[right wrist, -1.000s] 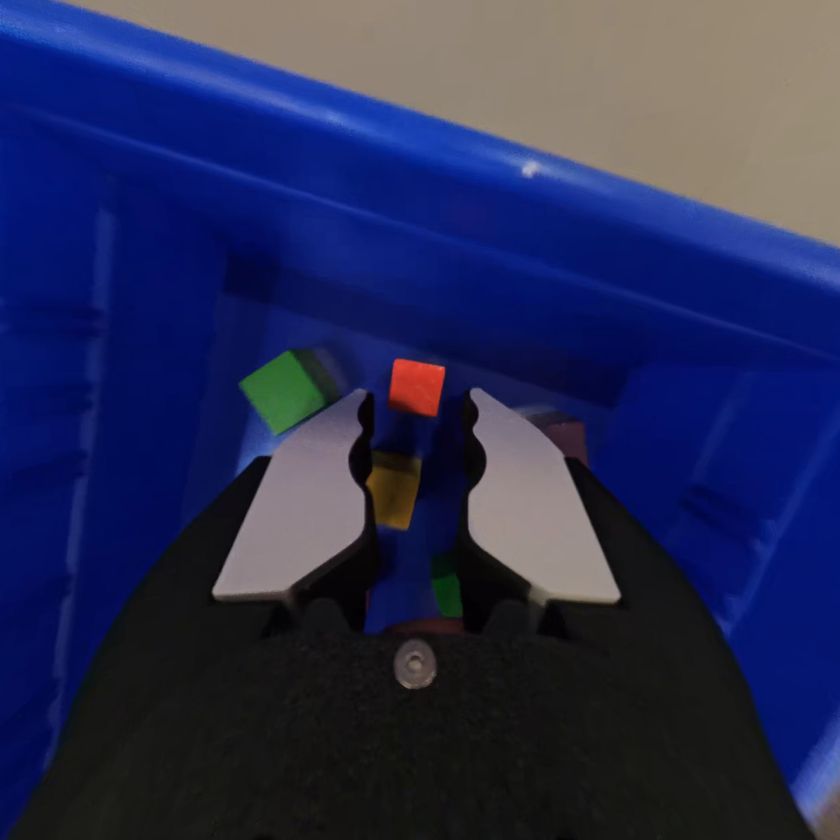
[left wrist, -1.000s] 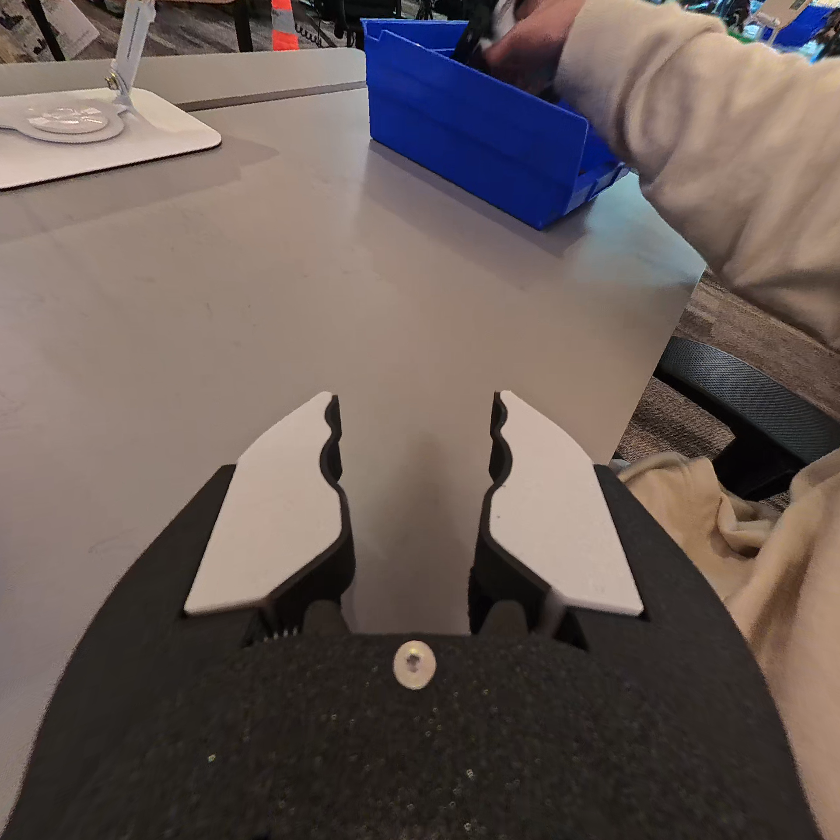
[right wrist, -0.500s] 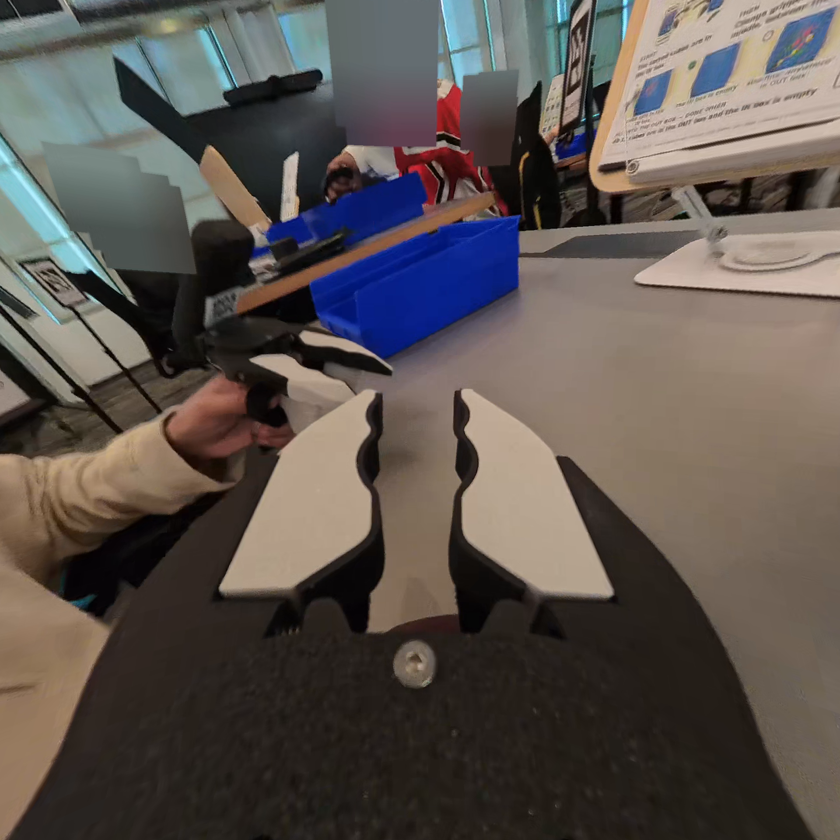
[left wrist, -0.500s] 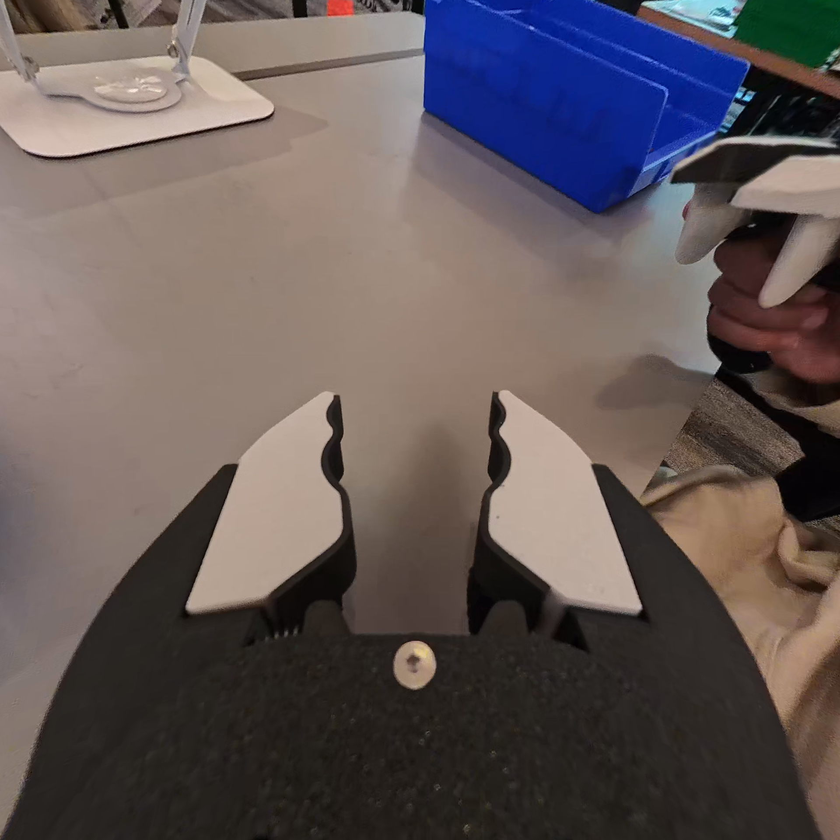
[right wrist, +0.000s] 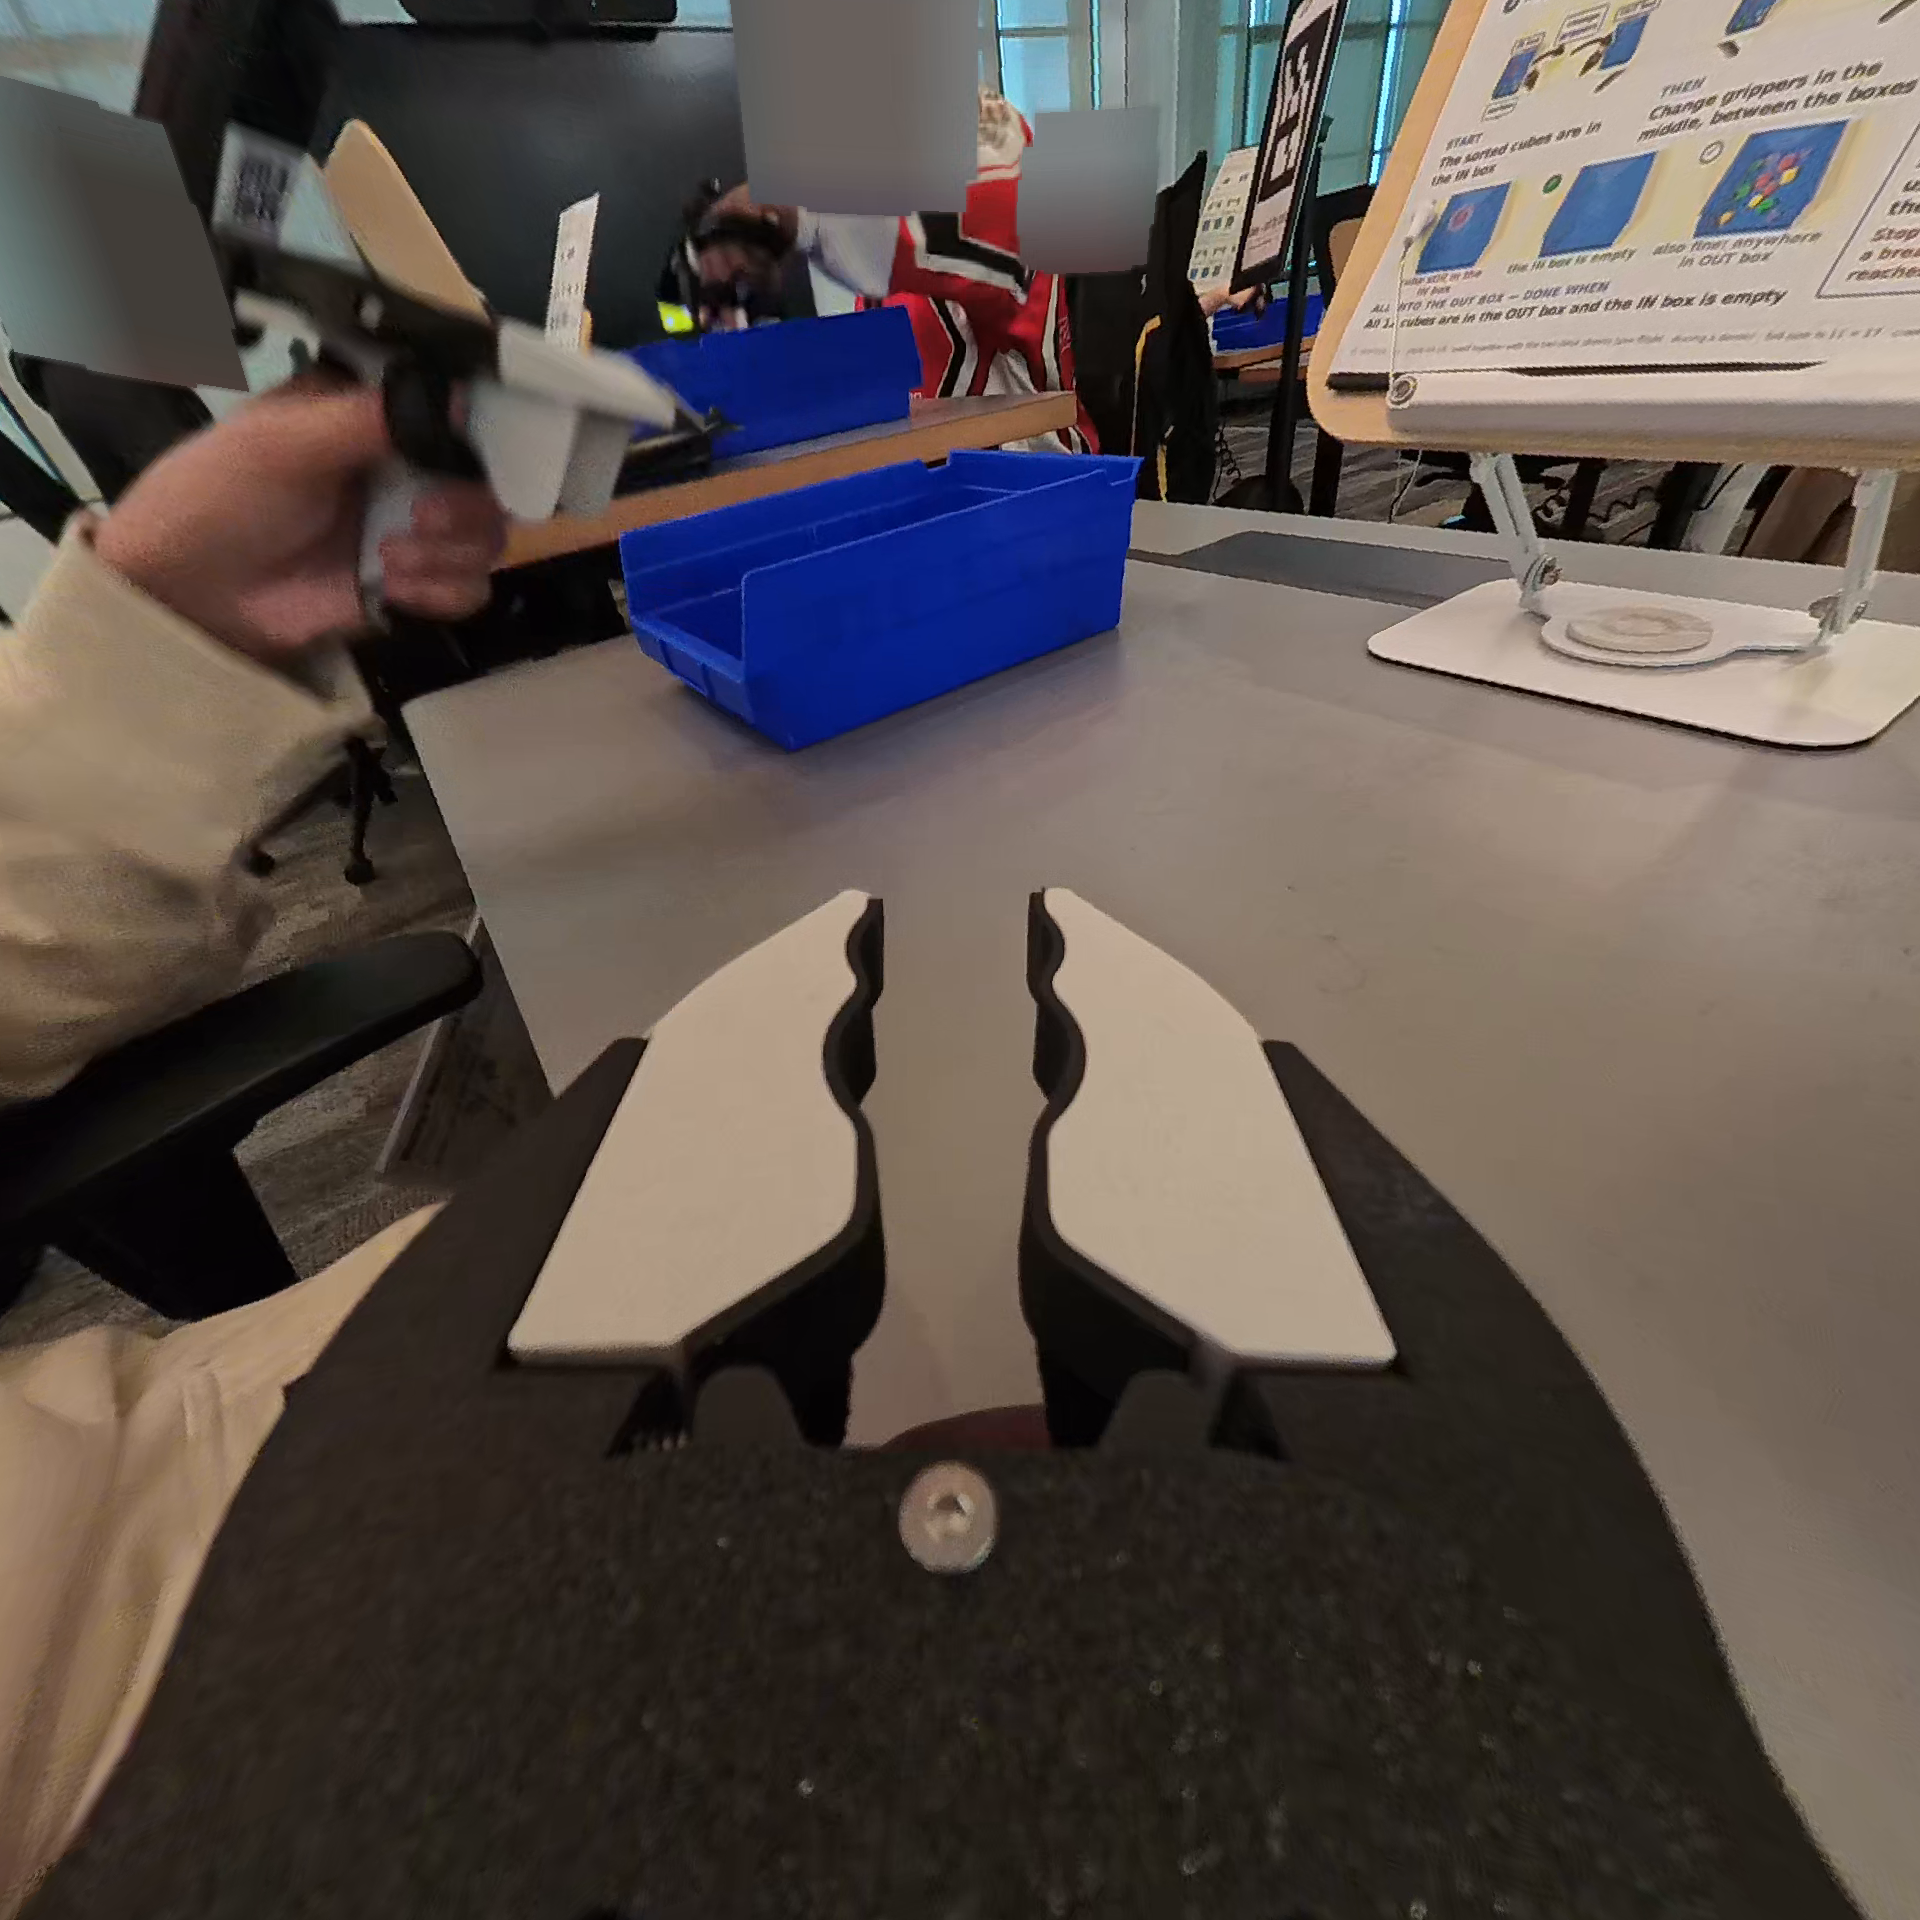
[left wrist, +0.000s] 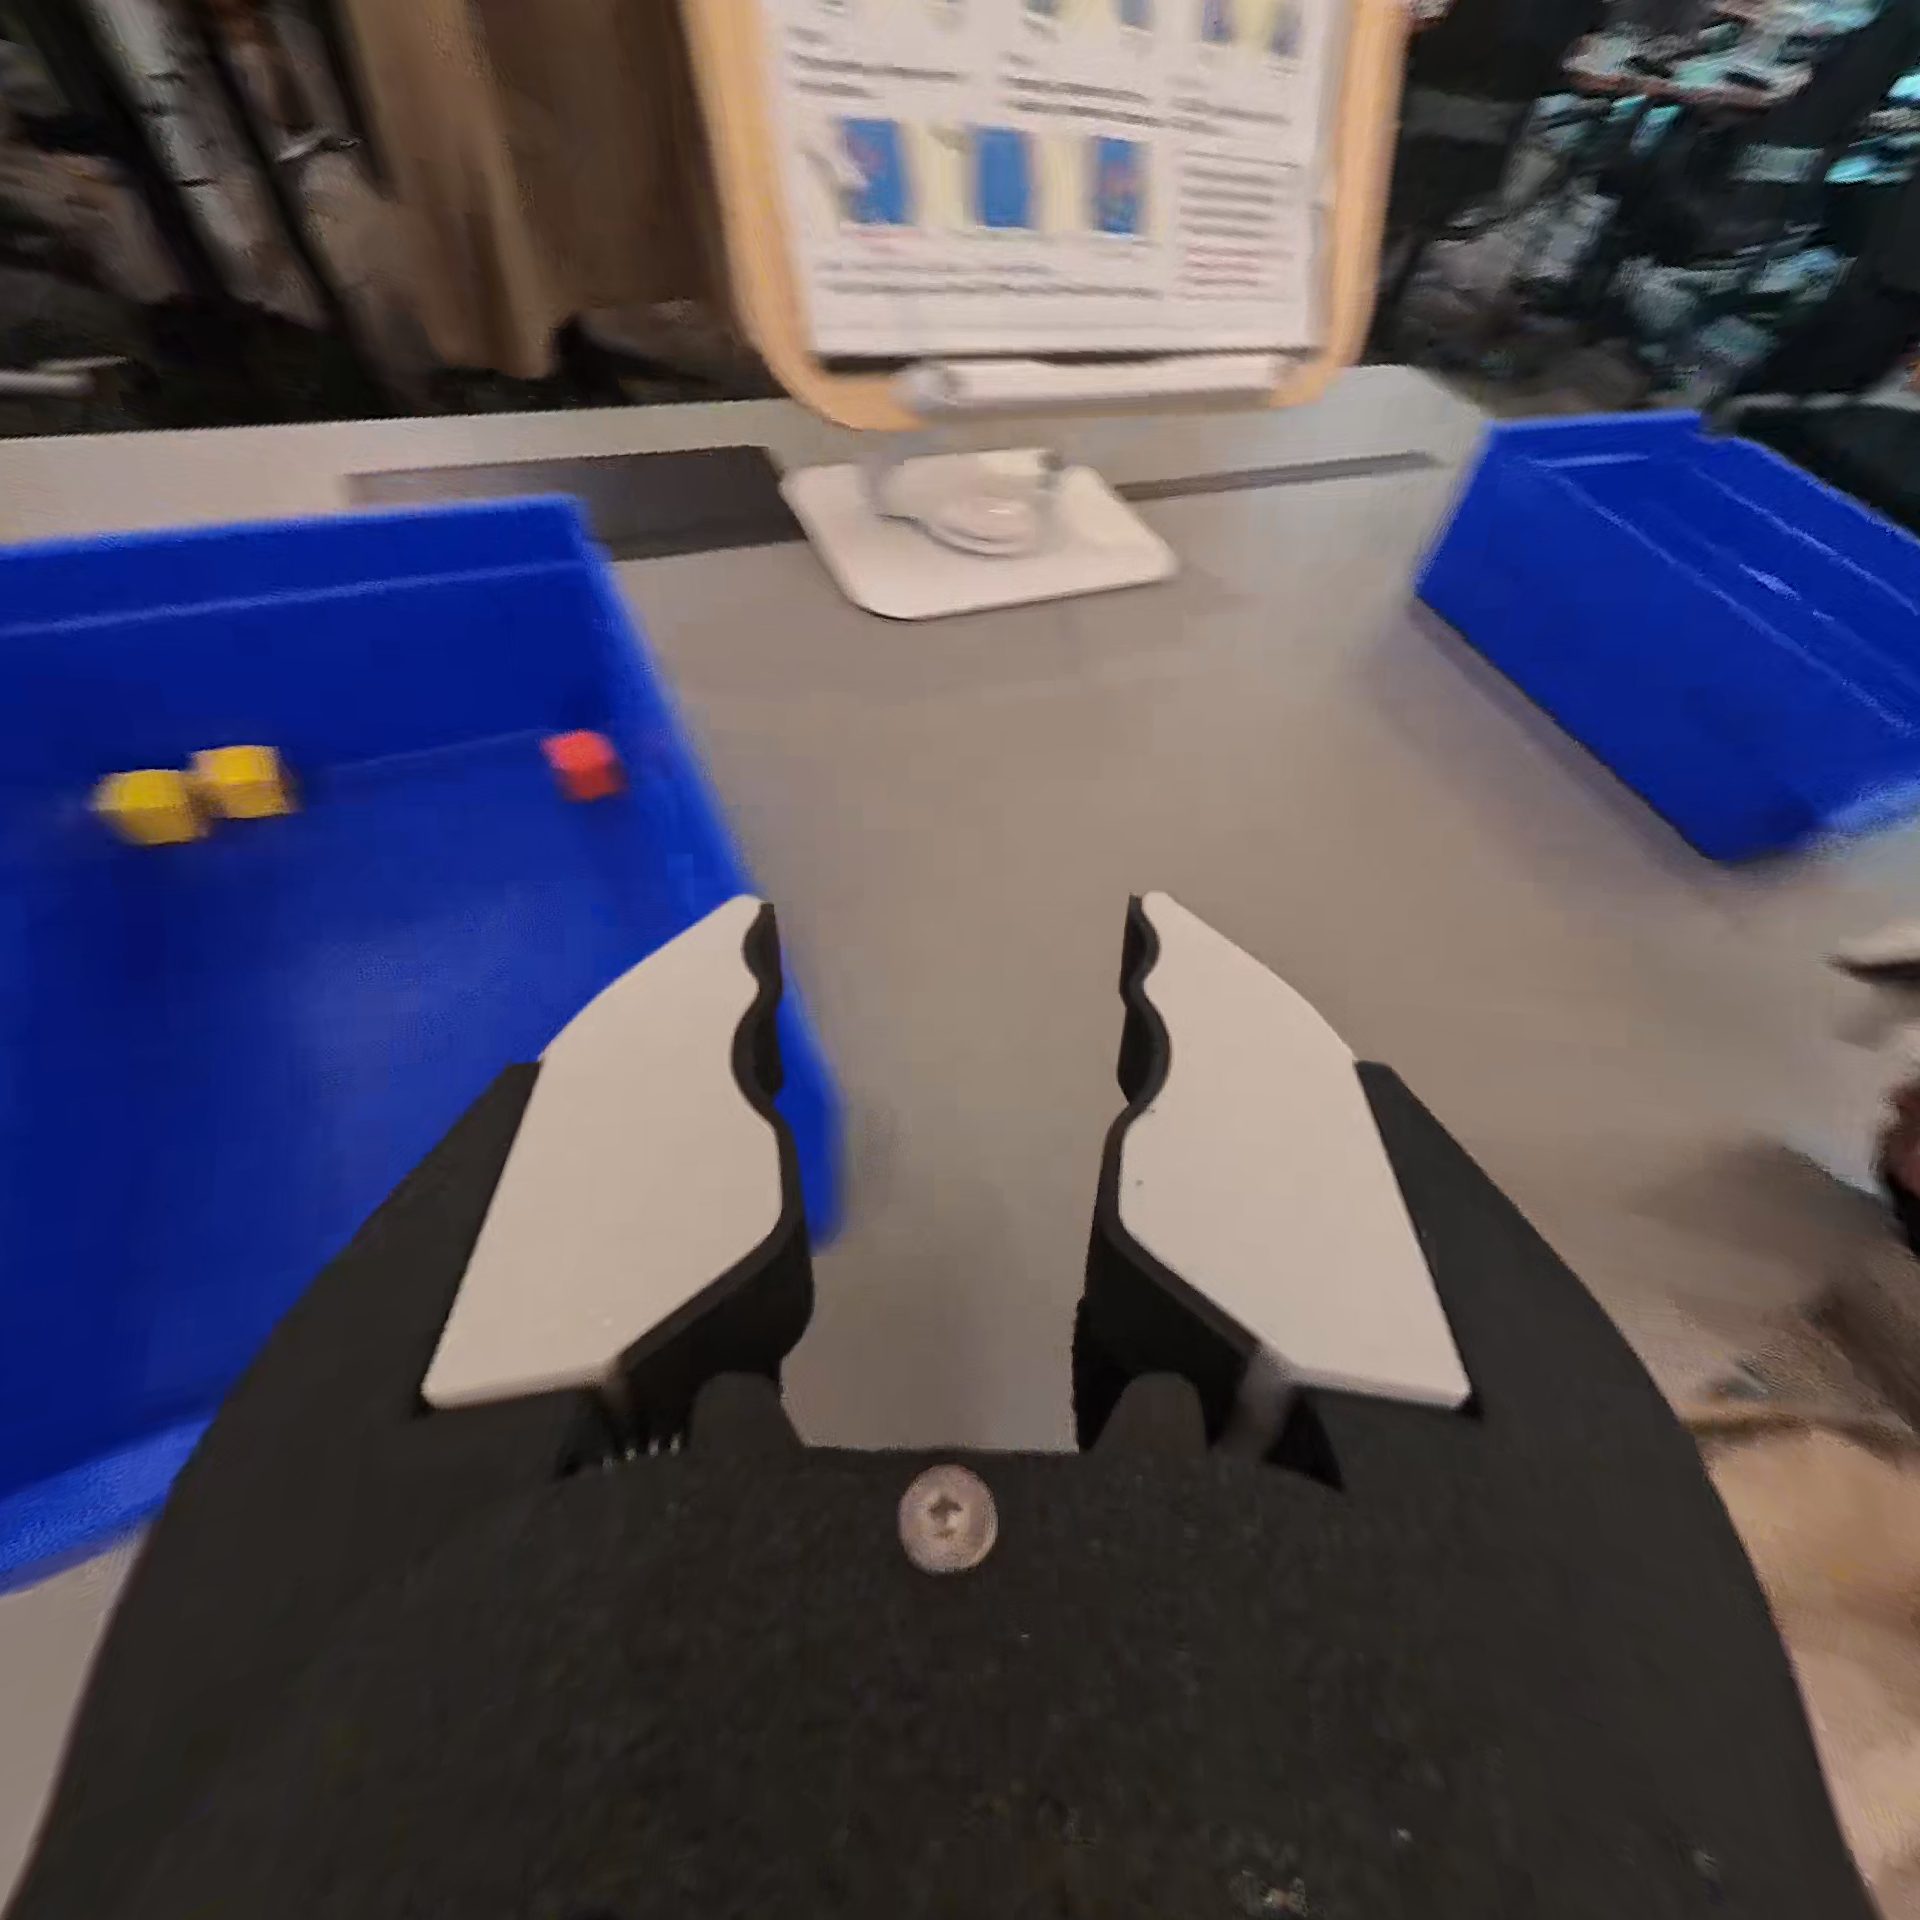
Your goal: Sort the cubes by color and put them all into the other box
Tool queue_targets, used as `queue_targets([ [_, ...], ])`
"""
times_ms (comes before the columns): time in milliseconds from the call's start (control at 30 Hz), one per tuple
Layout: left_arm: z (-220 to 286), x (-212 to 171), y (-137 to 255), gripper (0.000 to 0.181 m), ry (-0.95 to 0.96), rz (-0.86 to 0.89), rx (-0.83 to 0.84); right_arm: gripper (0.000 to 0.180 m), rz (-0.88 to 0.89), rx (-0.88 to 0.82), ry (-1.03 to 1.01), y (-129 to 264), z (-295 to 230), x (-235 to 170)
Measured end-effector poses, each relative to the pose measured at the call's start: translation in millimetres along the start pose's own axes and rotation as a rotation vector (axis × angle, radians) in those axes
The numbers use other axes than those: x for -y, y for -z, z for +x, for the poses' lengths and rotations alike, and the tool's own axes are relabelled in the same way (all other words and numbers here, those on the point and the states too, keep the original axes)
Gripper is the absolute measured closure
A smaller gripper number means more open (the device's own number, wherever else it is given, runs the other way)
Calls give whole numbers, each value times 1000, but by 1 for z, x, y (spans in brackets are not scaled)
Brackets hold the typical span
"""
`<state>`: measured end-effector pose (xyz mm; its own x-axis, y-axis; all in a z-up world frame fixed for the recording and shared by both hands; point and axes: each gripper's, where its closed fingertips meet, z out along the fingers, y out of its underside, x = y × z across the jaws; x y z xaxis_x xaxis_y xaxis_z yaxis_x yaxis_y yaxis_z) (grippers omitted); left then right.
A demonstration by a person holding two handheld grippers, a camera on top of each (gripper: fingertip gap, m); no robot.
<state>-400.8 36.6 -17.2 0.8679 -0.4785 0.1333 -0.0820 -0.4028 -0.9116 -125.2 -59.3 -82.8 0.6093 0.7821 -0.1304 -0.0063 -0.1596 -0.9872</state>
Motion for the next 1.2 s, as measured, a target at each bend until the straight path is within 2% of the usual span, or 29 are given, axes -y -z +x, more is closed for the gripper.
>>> queue_targets([
  [100, -83, 29, -28, 117, 44, -88, 130, 154, -12, 3, 19, 0, 2, -3],
  [233, -151, 23, -109, 118, 197, -264, 57, 154, -9, 37, -41, -2, 3, -3],
  [400, -187, -19, -182, 117, 360, -455, 32, 155, -5, 34, -118, -7, 12, -5],
  [533, -188, -42, -208, 117, 365, -537, 23, 156, -3, 51, -212, -13, 15, -6],
  [567, -187, -46, -212, 124, 346, -554, 17, 156, -5, 53, -225, -14, 16, -6],
  [667, -188, -57, -214, 128, 242, -607, 26, 156, -16, 44, -221, -17, 15, -9],
  [767, -191, -60, -216, 157, 159, -610, 37, 156, -31, 36, -199, -21, 14, -12],
  [933, -201, -58, -206, 159, 106, -591, 72, 156, -50, 57, -206, -27, 10, -15],
  [1033, -200, -42, -182, 159, 87, -507, 38, 157, -44, 54, -201, -23, 11, -13],
  [1200, -162, -4, -108, 159, 24, -215, -70, 157, -11, 30, -177, -9, 20, 2],
])
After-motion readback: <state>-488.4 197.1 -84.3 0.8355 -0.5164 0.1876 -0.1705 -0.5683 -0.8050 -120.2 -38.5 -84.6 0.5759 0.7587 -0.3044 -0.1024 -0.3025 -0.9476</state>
